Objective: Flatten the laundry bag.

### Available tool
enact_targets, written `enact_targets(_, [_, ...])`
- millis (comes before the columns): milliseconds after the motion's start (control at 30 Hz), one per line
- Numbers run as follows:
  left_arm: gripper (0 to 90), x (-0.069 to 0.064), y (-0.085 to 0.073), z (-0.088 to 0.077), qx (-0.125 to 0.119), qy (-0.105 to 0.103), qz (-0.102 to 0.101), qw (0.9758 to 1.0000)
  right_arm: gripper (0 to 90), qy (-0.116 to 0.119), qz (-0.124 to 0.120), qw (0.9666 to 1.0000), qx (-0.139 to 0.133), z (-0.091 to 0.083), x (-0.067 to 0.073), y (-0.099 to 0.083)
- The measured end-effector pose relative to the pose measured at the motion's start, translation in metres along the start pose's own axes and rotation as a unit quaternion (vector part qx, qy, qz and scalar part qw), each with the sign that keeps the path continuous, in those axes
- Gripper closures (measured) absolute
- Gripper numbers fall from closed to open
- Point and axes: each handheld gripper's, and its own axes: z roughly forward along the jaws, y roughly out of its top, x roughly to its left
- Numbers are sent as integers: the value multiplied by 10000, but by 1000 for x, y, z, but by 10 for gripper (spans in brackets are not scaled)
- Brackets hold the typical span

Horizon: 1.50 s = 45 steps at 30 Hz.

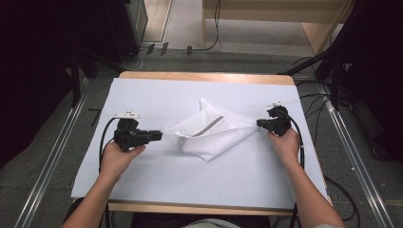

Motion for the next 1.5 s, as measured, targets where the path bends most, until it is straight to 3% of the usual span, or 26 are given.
enact_targets(67, [697, 5, 9, -3, -78, 48, 40, 10000, 748, -8, -66, 9998, -192, -3, 2, 2])
enact_targets(200, [673, 12, 24, -3, -178, 86, 77, 9998, 748, 24, -73, 9993, -374, -8, 3, 4])
enact_targets(233, [672, 16, 35, 0, -143, 146, 111, 9997, 763, 50, -63, 9990, -450, -9, 4, 5])
enact_targets(300, [666, 18, 40, 3, -134, 143, 125, 9997, 765, 70, -65, 9988, -471, -9, 4, 6])
enact_targets(367, [667, 25, 52, 20, -58, 68, 77, 9999, 767, 95, -102, 9988, -463, -8, 8, 6])
enact_targets(400, [666, 25, 52, 20, -58, 68, 77, 9999, 767, 140, -86, 9988, -468, -8, 9, 6])
enact_targets(533, [669, 32, 57, 50, 178, -44, 30, 9998, 787, 166, -171, 9982, -559, -12, 15, 8])
enact_targets(600, [690, 33, 57, 52, 201, -82, 30, 9998, 796, 192, -182, 9980, -574, -13, 16, 8])
enact_targets(633, [710, 34, 58, 58, 216, -195, -49, 9996, 829, 219, -204, 9979, -580, -14, 19, 8])
enact_targets(800, [820, 26, 55, 65, 466, -395, -54, 9981, 881, 367, -168, 9972, -627, -19, 28, 10])
enact_targets(1000, [834, 17, 47, 71, 665, -432, 19, 9968, 869, 451, -173, 9965, -685, -24, 42, 17])
enact_targets(1033, [834, 16, 46, 72, 711, -446, 28, 9965, 852, 563, -246, 9955, -717, -24, 49, 22])
enact_targets(1167, [828, 16, 48, 74, 650, -421, -24, 9970, 900, 775, -364, 9943, -630, -15, 65, 32])
enact_targets(1233, [817, 15, 53, 75, 686, -363, 80, 9970, 900, 822, -380, 9942, -572, -7, 71, 36])
enact_targets(1400, [792, 19, 64, 82, 601, -310, 162, 9976, 900, 796, -472, 9947, -437, 13, 75, 39])
enact_targets(1500, [756, 26, 74, 96, 606, -153, 266, 9977, 900, 827, -373, 9955, -284, 20, 73, 36])
